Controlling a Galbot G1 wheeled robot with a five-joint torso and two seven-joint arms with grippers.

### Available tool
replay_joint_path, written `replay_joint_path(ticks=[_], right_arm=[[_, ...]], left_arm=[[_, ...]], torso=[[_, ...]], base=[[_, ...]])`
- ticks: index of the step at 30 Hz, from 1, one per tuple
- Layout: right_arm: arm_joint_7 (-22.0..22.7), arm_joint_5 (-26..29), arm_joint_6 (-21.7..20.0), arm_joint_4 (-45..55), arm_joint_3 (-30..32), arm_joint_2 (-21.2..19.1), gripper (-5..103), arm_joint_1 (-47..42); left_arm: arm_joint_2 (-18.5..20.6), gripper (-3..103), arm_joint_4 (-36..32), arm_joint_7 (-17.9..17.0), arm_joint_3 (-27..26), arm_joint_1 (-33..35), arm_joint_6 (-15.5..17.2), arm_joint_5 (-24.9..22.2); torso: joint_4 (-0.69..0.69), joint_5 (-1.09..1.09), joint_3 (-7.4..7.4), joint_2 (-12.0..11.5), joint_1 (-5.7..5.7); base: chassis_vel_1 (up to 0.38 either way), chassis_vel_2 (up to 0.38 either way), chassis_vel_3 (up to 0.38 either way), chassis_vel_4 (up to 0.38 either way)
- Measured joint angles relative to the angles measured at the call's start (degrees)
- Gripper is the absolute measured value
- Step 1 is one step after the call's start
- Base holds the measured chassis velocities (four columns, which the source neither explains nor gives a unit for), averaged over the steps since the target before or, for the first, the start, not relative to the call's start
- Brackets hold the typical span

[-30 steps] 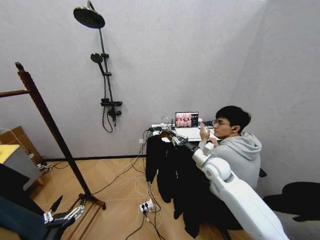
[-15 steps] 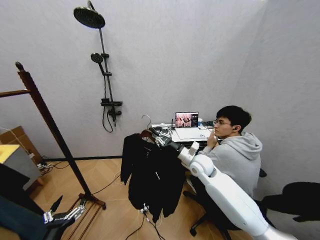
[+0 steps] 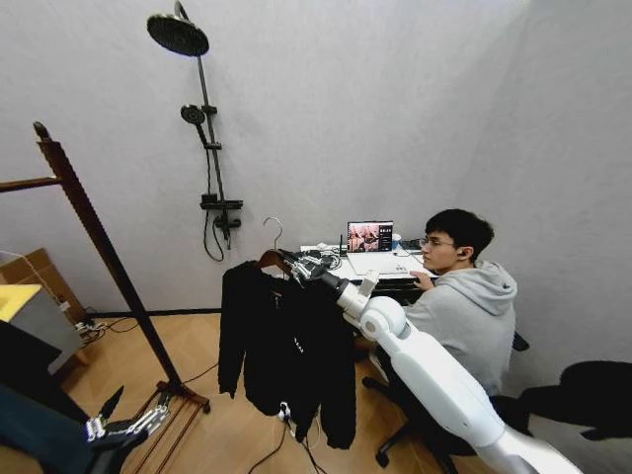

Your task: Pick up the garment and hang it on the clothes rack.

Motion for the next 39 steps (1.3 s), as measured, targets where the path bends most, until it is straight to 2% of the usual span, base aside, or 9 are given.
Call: replay_joint_path(ticks=[31, 39], right_arm=[[0.69, -0.26, -1.37, -1.89, -0.21, -1.02, 8, 1.70], [0.43, -3.66, -1.39, -5.51, 2.32, -1.08, 8, 1.09]], left_arm=[[0.00, 100, 0.00, 0.00, 0.00, 0.00, 0.00, 0.00], [0.00, 100, 0.00, 0.00, 0.00, 0.00, 0.00, 0.00]], torso=[[0.01, -0.01, 0.00, 0.01, 0.00], [0.02, 0.01, 0.00, 0.01, 0.00]], base=[[0.100, 0.100, 0.105, 0.098], [0.134, 0.131, 0.125, 0.121]])
